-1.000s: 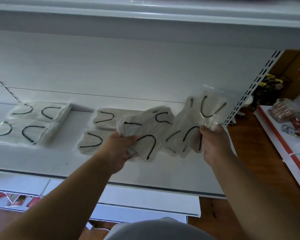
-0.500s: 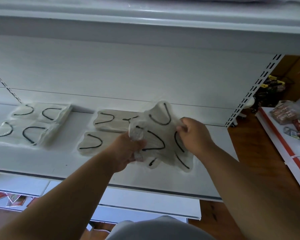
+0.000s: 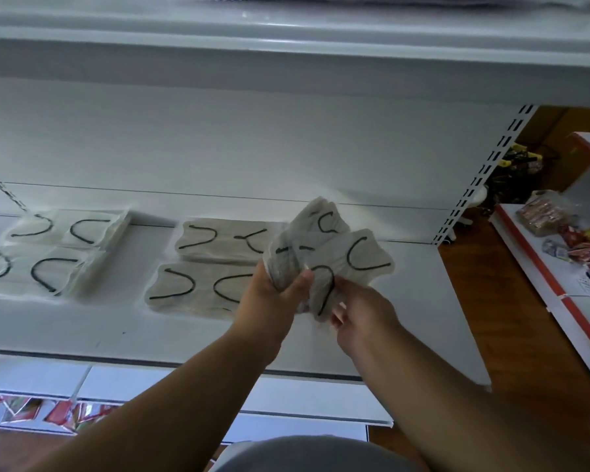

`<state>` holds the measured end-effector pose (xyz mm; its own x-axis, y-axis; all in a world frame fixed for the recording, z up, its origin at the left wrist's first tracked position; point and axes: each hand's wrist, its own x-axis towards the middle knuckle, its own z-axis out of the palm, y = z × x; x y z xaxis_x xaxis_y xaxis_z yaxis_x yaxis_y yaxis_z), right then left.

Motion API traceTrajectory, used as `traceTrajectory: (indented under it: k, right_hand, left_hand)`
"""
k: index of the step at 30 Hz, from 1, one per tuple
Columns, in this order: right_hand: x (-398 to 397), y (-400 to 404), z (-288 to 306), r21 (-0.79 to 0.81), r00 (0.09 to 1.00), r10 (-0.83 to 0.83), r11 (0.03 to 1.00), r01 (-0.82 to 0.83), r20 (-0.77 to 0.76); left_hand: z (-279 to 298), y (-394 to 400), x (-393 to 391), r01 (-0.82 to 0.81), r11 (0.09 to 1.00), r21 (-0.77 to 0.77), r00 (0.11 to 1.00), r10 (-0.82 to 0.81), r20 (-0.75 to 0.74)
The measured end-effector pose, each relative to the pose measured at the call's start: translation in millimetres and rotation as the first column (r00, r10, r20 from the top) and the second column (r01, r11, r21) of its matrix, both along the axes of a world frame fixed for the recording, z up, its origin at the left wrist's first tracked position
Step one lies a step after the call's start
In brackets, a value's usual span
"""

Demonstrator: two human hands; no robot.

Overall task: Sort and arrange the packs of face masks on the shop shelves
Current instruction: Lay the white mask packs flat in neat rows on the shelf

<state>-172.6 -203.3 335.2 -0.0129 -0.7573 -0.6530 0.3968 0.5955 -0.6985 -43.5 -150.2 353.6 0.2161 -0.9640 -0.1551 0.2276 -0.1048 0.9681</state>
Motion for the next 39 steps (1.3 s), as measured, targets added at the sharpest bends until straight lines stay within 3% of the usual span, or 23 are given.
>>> traceTrajectory:
  k: [4, 8, 11, 15, 17, 19, 21, 24, 29, 32, 36, 39]
  right_hand:
    - [-9.7, 2.9, -1.5, -0.099, 0.988, -0.058, 0.992, 0.073, 0.145]
    - [-27.0, -0.6, -3.1, -0.148, 0.998, -0.052, 0.988, 0.049, -0.018]
    - [-57.8, -14.2, -5.9, -0.090, 0.992, -0.126, 0.988, 0.124, -0.011]
    - [-97.0, -38.5, -5.5, -0.251, 0.982, 0.057, 0.968, -0.011, 0.178]
    - [-109.5, -45.6, -1.9, -0.299, 0.981, 0.115, 0.952, -0.064, 0.156]
    - [-121.5, -45.9, -2.4, -0.341, 0.976, 0.210, 0.915, -0.218, -0.061]
    - [-128.7, -43.9, -6.4, -0.357, 0.903, 0.267, 0.851, -0.385, -0.338]
    - [-130.6, -38.0, -12.3, -0.371, 0.797, 0.312, 0.757, -0.537, -0.517]
    - [-133.4, -46.3, -10.6, -0.455, 0.830, 0.294, 0.725, -0.517, -0.474]
    - [-140.4, -45.2, -14.3, -0.432, 0.813, 0.345, 0.713, -0.552, -0.470]
    - [-144.0, -38.5, -17.9, -0.440, 0.804, 0.336, 0.701, -0.561, -0.490]
    - [-142.4, -34.6, -19.1, -0.453, 0.799, 0.293, 0.698, -0.554, -0.525]
  left_hand:
    - [-2.9, 2.0, -8.2, 0.114, 0.991, -0.072, 0.988, -0.106, 0.115]
    - [-12.9, -3.0, -14.2, 0.005, 1.000, -0.022, 0.966, 0.001, 0.260]
    - [-12.2, -0.7, -12.3, 0.014, 1.000, -0.018, 0.910, -0.005, 0.414]
    - [-12.2, 5.8, -4.6, 0.123, 0.991, -0.058, 0.821, -0.069, 0.567]
    - [-15.7, 8.2, -4.2, 0.111, 0.993, -0.039, 0.811, -0.068, 0.581]
    - [-19.2, 12.0, -7.2, 0.124, 0.992, 0.010, 0.797, -0.105, 0.595]
    - [-25.3, 17.8, -13.7, 0.137, 0.989, 0.053, 0.767, -0.139, 0.626]
    - [-33.5, 23.2, -23.4, 0.063, 0.994, 0.088, 0.788, -0.103, 0.607]
    - [-34.8, 18.0, -23.4, -0.018, 0.999, 0.051, 0.842, -0.013, 0.539]
    - [-34.2, 17.1, -25.8, 0.001, 0.997, 0.075, 0.843, -0.041, 0.536]
    - [-33.9, 20.8, -31.0, 0.020, 0.997, 0.076, 0.931, -0.046, 0.362]
    - [-35.9, 20.5, -33.4, -0.010, 0.998, 0.066, 0.893, -0.021, 0.451]
